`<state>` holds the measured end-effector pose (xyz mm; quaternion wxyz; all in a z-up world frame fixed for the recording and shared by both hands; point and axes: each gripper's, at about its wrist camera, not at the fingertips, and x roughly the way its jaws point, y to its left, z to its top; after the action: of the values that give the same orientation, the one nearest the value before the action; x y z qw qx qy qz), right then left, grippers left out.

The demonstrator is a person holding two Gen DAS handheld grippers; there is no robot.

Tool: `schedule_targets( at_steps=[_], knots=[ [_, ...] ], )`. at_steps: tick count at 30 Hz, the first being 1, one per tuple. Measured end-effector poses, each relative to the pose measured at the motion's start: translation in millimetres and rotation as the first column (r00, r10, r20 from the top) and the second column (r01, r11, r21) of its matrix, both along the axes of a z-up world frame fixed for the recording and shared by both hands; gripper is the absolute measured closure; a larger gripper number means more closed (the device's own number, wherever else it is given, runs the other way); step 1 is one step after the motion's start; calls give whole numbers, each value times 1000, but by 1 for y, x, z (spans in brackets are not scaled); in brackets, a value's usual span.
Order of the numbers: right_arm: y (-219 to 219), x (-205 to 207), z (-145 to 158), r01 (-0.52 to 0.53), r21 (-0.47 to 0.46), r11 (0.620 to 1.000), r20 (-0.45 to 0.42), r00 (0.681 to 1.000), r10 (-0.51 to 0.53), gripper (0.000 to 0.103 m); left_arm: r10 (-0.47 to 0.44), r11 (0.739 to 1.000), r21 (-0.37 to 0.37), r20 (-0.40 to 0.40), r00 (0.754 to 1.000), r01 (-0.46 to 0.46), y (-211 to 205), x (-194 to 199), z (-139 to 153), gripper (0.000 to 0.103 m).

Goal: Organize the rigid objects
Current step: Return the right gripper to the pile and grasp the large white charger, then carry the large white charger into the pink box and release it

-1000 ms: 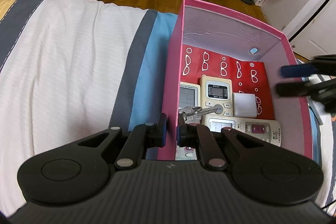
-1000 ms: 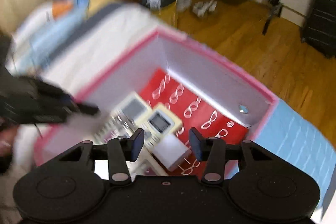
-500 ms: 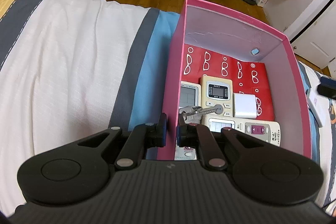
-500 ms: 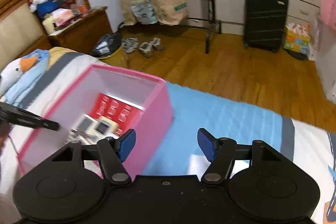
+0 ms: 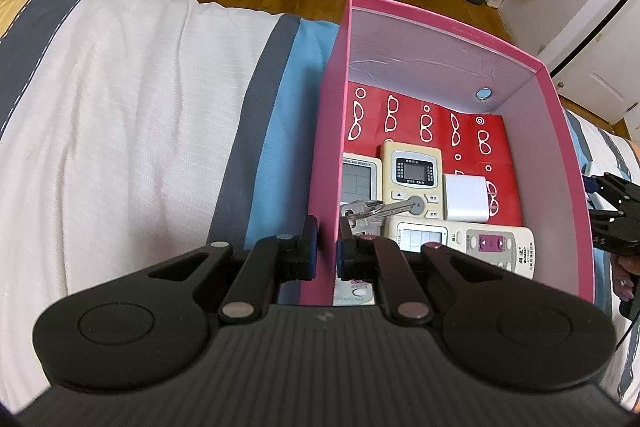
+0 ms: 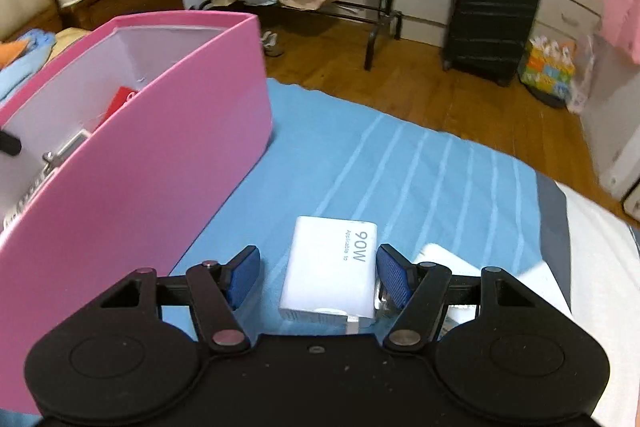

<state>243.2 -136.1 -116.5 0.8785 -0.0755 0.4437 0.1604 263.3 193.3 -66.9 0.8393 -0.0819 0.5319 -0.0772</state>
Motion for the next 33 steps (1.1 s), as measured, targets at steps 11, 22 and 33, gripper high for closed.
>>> schedule_targets(
  at_steps=[11, 22, 33],
  knots=[
    [24, -12, 5, -67, -81, 994, -94, 994, 60, 46, -4, 1000, 0, 2, 1000, 4, -1, 0, 0, 95],
    [20, -12, 3, 18, -62, 998, -150, 988, -27, 49, -99, 992, 81, 43, 994, 96, -14, -8, 5, 95],
    [29, -44, 40, 36, 12, 999, -120, 992, -34, 49, -103, 991, 89, 49, 994, 98, -15, -9, 6, 96]
  ],
)
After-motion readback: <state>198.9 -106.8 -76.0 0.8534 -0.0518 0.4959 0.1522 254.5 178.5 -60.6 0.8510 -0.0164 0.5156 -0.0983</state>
